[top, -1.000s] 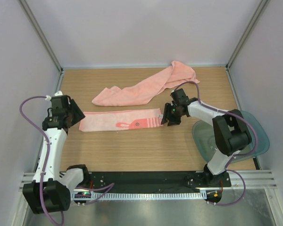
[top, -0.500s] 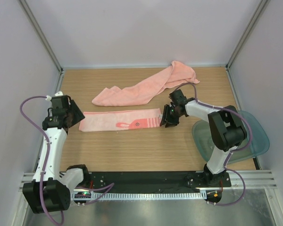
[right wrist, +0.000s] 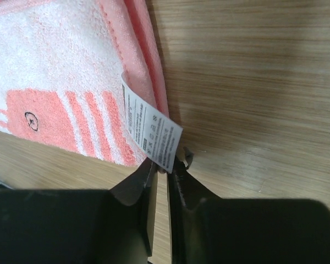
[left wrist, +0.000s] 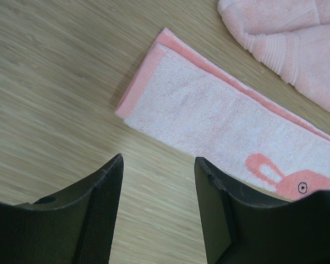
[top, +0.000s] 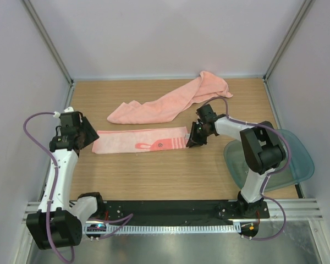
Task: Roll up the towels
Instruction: Fold the towel
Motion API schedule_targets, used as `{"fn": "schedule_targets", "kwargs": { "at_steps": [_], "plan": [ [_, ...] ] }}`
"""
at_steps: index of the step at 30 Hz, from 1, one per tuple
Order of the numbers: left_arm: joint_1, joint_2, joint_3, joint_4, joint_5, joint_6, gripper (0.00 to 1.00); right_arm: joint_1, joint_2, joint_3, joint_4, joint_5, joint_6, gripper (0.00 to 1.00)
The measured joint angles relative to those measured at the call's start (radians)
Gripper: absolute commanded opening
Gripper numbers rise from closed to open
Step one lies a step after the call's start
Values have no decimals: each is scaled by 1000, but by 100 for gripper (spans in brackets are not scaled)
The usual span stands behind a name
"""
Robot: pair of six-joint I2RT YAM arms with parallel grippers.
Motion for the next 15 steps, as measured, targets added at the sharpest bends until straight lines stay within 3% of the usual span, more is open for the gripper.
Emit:
{"fn": "schedule_targets", "kwargs": {
  "at_steps": [8, 15],
  "plan": [
    [-16, -8, 0, -31, 17, -6, 56, -7, 0, 8, -22, 26, -13, 1],
    [-28, -125, -22, -90, 35, -40, 59, -74, -73, 5, -138, 153, -61, 1]
  ]
}}
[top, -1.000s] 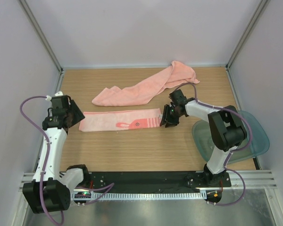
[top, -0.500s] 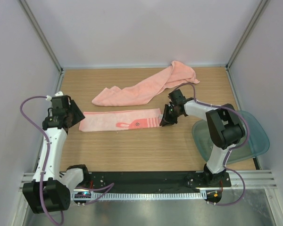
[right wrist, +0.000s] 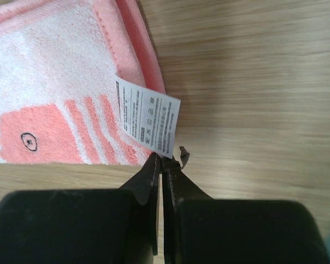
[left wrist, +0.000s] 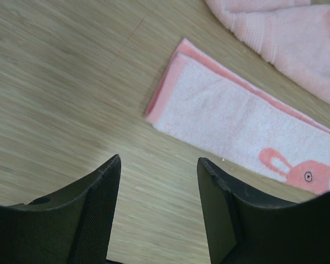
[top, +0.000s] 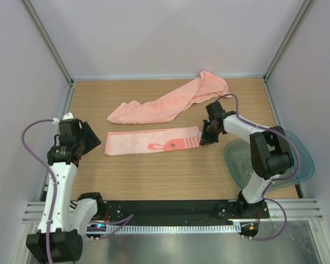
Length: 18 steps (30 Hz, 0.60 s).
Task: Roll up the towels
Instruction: Fold the towel
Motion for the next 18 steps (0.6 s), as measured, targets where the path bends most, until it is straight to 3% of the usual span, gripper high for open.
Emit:
{"fn": "schedule_targets", "kwargs": {
  "at_steps": [5, 11, 18],
  "plan": [
    [-19, -117, -51, 12, 2, -10, 62, -72, -90, 0, -80, 107, -30, 1],
    [-23, -103, -51, 20, 19, -9, 62, -77, -149, 44, -174, 206, -65, 1],
    [-23, -83, -51, 19, 29, -9, 62, 102, -130, 236, -235, 250, -117, 1]
  ]
}}
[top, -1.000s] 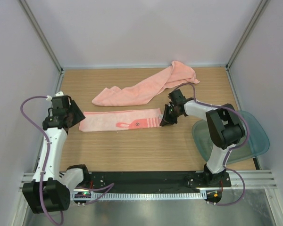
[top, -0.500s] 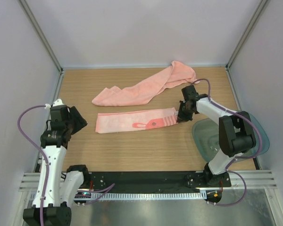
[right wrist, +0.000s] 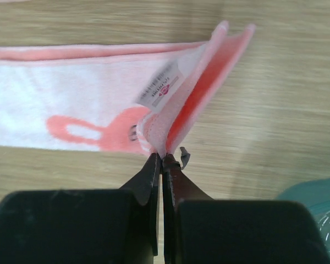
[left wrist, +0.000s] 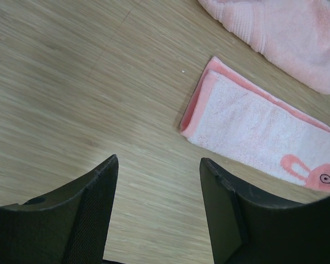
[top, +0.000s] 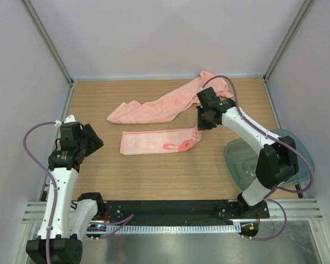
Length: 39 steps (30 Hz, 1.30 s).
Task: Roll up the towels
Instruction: Fold the towel
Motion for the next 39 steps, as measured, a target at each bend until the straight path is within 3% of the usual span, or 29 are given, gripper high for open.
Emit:
{"fn": "schedule_targets", "kwargs": {
  "at_steps": [10, 21, 31, 39],
  "plan": [
    [0, -25, 0, 0, 0, 0, 62, 293, 215, 372, -63, 18, -9, 1],
    [0, -31, 0, 0, -1, 0, 62, 446, 444, 696, -143, 35, 14, 1],
    [0, -31, 0, 0, -1, 0, 62, 503, 546, 842, -173, 33, 37, 1],
    [0, -32, 0, 0, -1, 0, 62, 531, 590, 855, -174, 24, 46, 1]
  ]
}}
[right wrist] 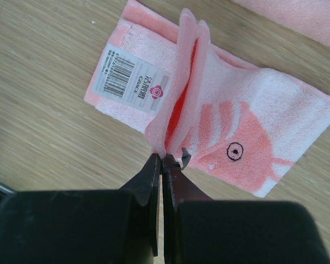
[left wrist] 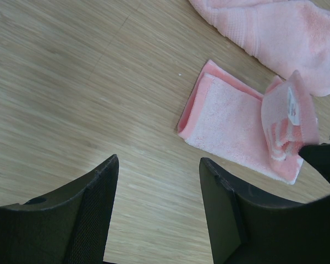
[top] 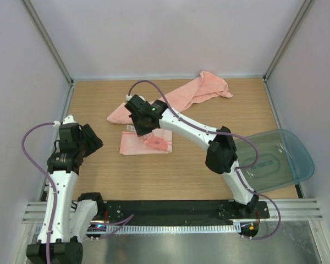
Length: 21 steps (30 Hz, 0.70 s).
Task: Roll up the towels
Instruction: Fold the towel
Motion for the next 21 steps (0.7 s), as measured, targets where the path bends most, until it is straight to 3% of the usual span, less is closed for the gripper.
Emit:
{"fn": "schedule_targets", "kwargs": {
  "at_steps": [11, 13, 14, 17, 18, 21],
  "plan": [
    [0, 0, 0, 0, 0, 0, 62, 67, 80, 0, 61, -45, 0, 1],
    [0, 0, 0, 0, 0, 0, 62, 77, 102, 0, 78, -58, 0, 6],
    [0, 0, 0, 0, 0, 0, 62, 81, 113, 0, 85, -62, 0, 9],
    [0, 0, 0, 0, -2, 0, 62, 89, 145, 0, 103, -77, 1, 36],
    [0, 0, 0, 0, -2, 0, 62, 89, 157, 0, 110, -82, 2, 49],
    [0, 0, 0, 0, -3, 0, 62, 89, 183, 0, 127, -89, -4, 62]
  ]
}}
